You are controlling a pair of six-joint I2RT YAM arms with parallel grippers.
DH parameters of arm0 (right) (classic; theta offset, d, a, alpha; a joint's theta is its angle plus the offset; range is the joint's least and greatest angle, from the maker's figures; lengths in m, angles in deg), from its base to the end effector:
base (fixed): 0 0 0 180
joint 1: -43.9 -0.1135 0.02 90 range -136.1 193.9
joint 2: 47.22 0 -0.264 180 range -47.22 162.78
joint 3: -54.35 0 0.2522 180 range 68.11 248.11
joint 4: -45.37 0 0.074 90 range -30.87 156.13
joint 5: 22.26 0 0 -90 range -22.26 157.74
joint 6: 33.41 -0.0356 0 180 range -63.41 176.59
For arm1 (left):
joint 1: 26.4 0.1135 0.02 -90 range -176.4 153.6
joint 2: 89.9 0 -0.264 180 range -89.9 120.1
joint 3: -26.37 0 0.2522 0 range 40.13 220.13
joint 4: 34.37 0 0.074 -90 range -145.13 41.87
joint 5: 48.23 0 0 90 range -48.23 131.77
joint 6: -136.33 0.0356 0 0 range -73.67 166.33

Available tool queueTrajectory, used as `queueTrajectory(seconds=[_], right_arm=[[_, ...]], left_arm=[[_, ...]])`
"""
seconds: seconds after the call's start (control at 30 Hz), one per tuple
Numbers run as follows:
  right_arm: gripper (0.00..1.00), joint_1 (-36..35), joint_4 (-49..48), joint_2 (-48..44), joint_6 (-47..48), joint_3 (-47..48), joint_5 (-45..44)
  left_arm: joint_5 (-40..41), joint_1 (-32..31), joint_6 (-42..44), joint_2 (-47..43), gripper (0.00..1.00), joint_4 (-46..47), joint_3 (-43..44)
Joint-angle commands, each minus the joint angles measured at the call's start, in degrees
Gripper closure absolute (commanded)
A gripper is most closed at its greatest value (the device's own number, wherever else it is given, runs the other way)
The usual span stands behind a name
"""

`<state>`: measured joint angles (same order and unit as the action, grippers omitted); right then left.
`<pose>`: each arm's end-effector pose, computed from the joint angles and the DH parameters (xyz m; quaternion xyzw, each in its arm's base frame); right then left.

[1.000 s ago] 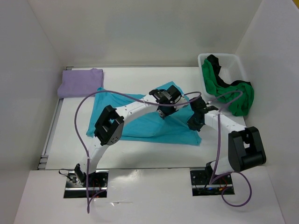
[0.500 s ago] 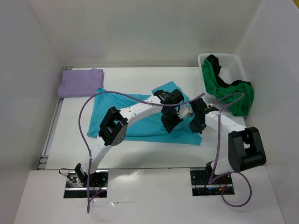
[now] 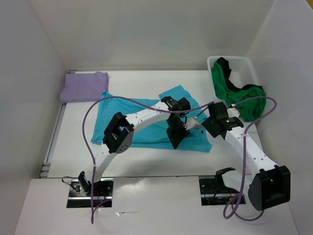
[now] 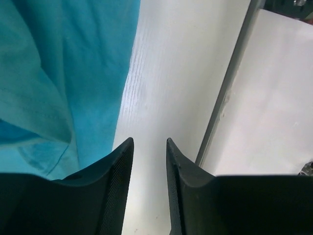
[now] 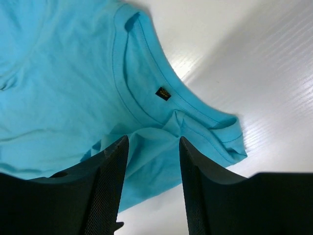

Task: Fold and stack the t-shirts
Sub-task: Fold the flattened tshirt in 1/3 of the way

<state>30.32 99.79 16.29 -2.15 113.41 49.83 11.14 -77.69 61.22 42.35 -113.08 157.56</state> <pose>0.2062 0.0385 0.2379 0.4039 0.8626 0.0353 0.3025 0.2787 -0.3767 0.2013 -0.5442 -0.7920 0.2768 0.0005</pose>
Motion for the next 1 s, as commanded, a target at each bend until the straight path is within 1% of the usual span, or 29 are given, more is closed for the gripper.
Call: queueTrajectory(seconds=[0.0, 0.03, 0.07, 0.13, 0.2, 0.23, 0.27, 0.3, 0.4, 0.43, 0.53, 0.63, 0.7, 0.77, 0.97], right_arm=[[0.48, -0.13, 0.64, -1.10, -1.29, 2.25, -2.13], [0.48, -0.13, 0.64, -1.10, -1.29, 2.25, -2.13], [0.48, 0.40, 0.64, -1.10, -1.29, 2.25, -2.13], [0.50, 0.40, 0.64, -1.10, -1.29, 2.25, -2.13], [0.52, 0.40, -0.49, -1.10, -0.67, 2.25, -1.60], [0.52, 0.40, -0.50, -1.10, -0.06, 2.25, -1.60], [0.56, 0.40, -1.02, -1.10, -0.06, 2.25, -1.60], [0.58, 0.40, -1.72, -1.10, -0.06, 2.25, -1.08], [0.59, 0.40, -3.22, 0.04, 1.87, 2.25, -0.29], [0.60, 0.40, -3.83, 0.56, 2.66, 2.86, -0.28], [0.60, 0.40, -3.84, 1.18, 4.07, 3.39, -0.28], [0.60, 0.40, -4.36, 1.71, 4.59, 3.39, -0.28], [0.60, 0.40, -4.89, 1.71, 4.60, 2.34, 0.86], [0.60, 0.40, -4.89, 2.24, 4.60, 2.34, 0.86], [0.59, 0.40, -5.42, 2.24, 4.60, 1.72, 0.86]], left_arm=[[-1.63, 2.58, 1.81, -5.94, 0.59, -3.17, 4.74], [-1.62, 4.07, 0.76, -6.64, 0.59, -0.82, 4.74], [-0.75, 7.66, -1.69, -8.04, 0.58, 0.68, 4.74], [-0.22, 11.37, -3.64, -8.67, 0.58, 4.63, 2.38], [-0.22, 15.49, -5.05, -9.29, 0.57, 6.05, 1.23], [-0.22, 16.21, -5.05, -9.29, 0.55, 6.06, 0.53], [-0.22, 16.22, -5.05, -8.50, 0.55, 6.06, 0.52], [-0.22, 16.22, -5.05, -7.10, 0.55, 6.06, 0.52], [-1.54, 16.22, -4.52, -3.76, 0.53, 6.58, 0.00], [-1.54, 14.83, -3.92, -2.97, 0.52, 6.59, 0.00], [-2.14, 12.80, -3.91, -1.29, 0.49, 7.99, 0.52], [-2.15, 11.91, -3.91, 0.12, 0.43, 9.14, 0.52], [-1.54, 10.78, -3.91, 0.82, 0.43, 10.45, 0.52], [-1.01, 10.16, -3.91, 2.22, 0.40, 10.98, 0.52], [4.79, 9.63, -5.05, 3.63, 0.39, 12.91, 0.52]])
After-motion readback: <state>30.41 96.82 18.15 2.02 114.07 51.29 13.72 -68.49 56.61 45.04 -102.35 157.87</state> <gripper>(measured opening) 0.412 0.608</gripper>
